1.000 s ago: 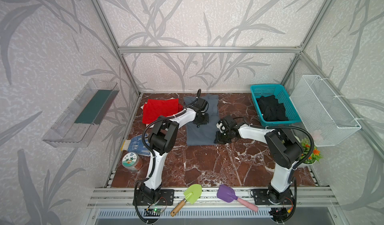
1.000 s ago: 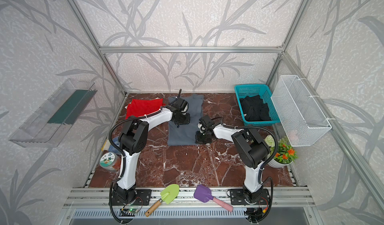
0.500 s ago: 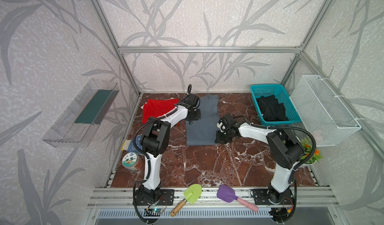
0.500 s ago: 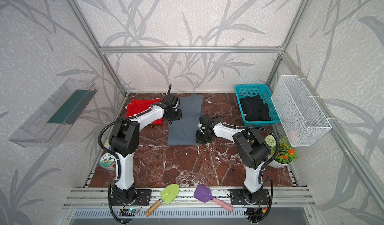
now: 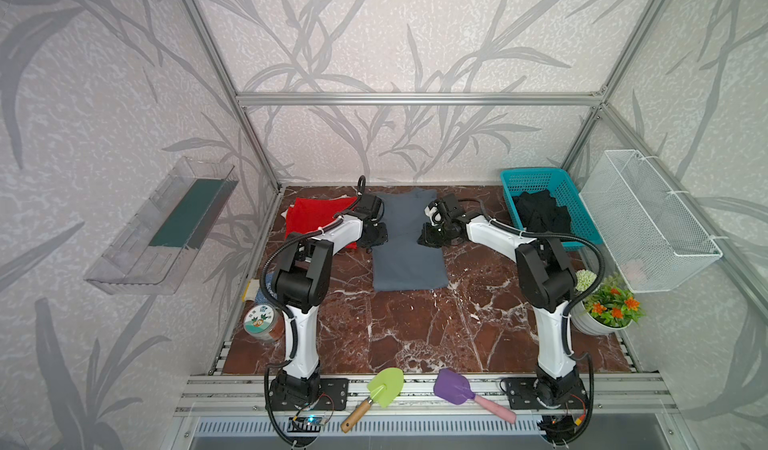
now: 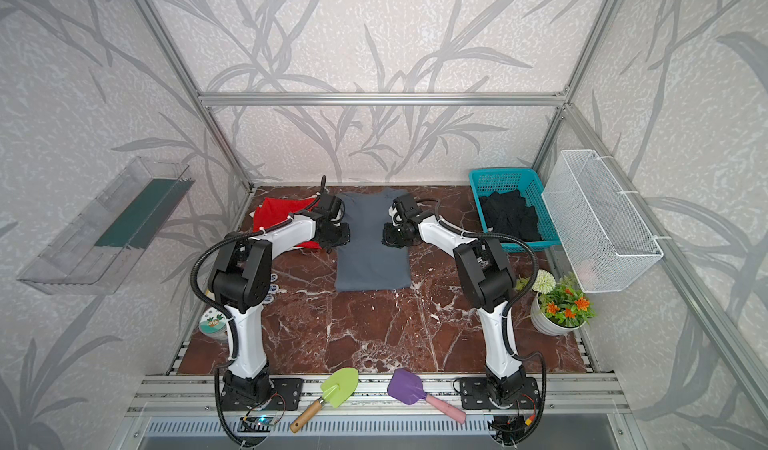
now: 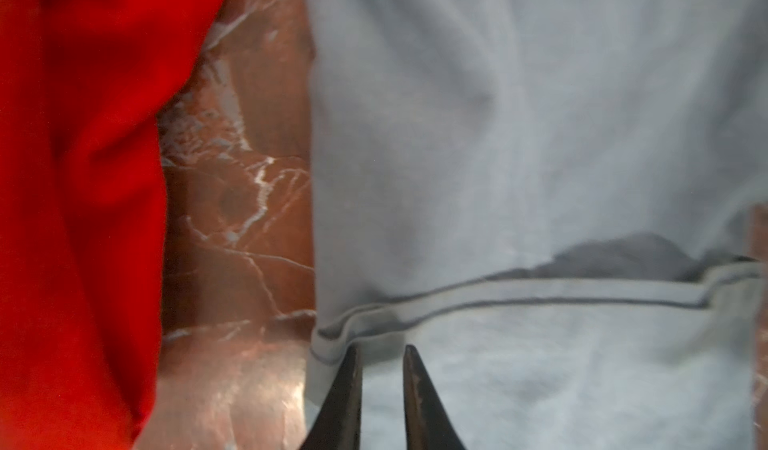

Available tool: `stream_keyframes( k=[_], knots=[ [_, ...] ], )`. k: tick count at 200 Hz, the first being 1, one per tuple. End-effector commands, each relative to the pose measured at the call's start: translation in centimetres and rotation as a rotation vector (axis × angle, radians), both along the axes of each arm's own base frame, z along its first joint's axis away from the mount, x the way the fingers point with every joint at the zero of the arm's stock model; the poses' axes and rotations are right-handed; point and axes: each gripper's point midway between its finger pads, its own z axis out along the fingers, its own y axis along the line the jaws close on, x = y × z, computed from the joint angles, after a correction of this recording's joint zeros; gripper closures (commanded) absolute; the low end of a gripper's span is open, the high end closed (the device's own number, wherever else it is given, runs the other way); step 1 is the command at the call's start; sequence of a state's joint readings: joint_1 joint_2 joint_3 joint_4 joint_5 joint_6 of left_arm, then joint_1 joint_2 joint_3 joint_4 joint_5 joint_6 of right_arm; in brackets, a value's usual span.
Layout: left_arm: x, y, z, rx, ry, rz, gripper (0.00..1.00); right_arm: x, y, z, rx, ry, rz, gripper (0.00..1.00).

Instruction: Fold and stack the t-shirts

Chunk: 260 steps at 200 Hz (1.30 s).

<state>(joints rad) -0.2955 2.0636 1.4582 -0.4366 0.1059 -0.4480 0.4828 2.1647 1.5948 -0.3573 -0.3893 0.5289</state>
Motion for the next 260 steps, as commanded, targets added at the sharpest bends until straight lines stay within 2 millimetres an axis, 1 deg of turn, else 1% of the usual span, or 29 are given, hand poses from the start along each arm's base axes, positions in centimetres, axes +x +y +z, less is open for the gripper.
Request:
stream_keyframes(
  k=[1,9,24,39,48,57,75,86,95,109,122,133,146,162,185,198,214,242,260],
  knots=[
    [0.2,1.0,-1.1,0.003,0.025,0.032,0.8,0.4,-0.6,-2.8,0.006,0.075,-0.029,0.87],
    [0.1,1.4,-1.4,0.004,0.033,0.04,0.81,0.2,-1.2,-3.6,-0.009,0.097,-0.041,0.87],
    [-0.1,1.9,-1.6,-0.002,0.033,0.044,0.81,-0.4,-2.0,-4.4,-0.036,0.113,-0.049,0.87],
    [-0.2,2.2,-1.3,-0.002,0.028,0.045,0.82,-0.9,-2.8,-4.2,-0.054,0.098,-0.054,0.87],
    [-0.2,2.4,-0.7,0.003,0.01,0.041,0.82,-1.1,-3.3,-3.9,-0.064,0.086,-0.056,0.87],
    [-0.4,2.5,0.3,0.002,-0.017,0.036,0.82,-1.2,-3.8,-2.9,-0.079,0.062,-0.059,0.87],
    [-1.2,2.5,2.9,-0.014,-0.068,0.033,0.82,-1.8,-4.8,-0.7,-0.102,0.013,-0.069,0.86],
    [-2.3,2.3,4.4,-0.017,-0.085,0.023,0.82,-2.4,-5.3,0.7,-0.102,-0.012,-0.075,0.84],
    [-3.6,1.9,5.3,-0.027,-0.087,0.009,0.81,-3.1,-5.5,1.7,-0.097,-0.026,-0.076,0.83],
    [-5.8,0.3,5.9,-0.062,-0.065,-0.03,0.81,-4.4,-5.9,2.5,-0.089,-0.028,-0.074,0.82],
    [-8.1,-1.3,5.6,-0.091,-0.026,-0.064,0.81,-5.9,-5.9,3.0,-0.072,-0.022,-0.07,0.82],
    [-10.0,-2.9,5.5,-0.113,-0.009,-0.095,0.81,-7.3,-5.7,2.8,-0.054,-0.005,-0.057,0.82],
    [-11.7,-4.6,5.2,-0.14,0.009,-0.119,0.81,-8.7,-5.0,2.5,-0.041,0.012,-0.033,0.82],
    [-13.2,-6.0,4.5,-0.145,0.029,-0.133,0.82,-9.9,-4.0,1.8,-0.034,0.031,-0.004,0.82],
    [-14.4,-6.8,3.0,-0.139,0.053,-0.13,0.82,-10.7,-2.7,0.4,-0.029,0.062,0.021,0.82],
    [-14.6,-7.0,2.2,-0.148,0.06,-0.122,0.82,-10.8,-2.8,-0.4,-0.039,0.073,0.012,0.82],
    [-14.8,-6.7,1.1,-0.131,0.08,-0.112,0.82,-11.0,-3.6,-1.8,-0.083,0.091,-0.006,0.82],
    [-15.6,-5.3,-1.0,-0.073,0.128,-0.086,0.82,-11.9,-5.9,-4.1,-0.161,0.165,-0.041,0.83],
    [-16.4,-4.0,-1.7,-0.053,0.146,-0.062,0.82,-12.5,-7.2,-5.2,-0.178,0.198,-0.064,0.83]
  ],
)
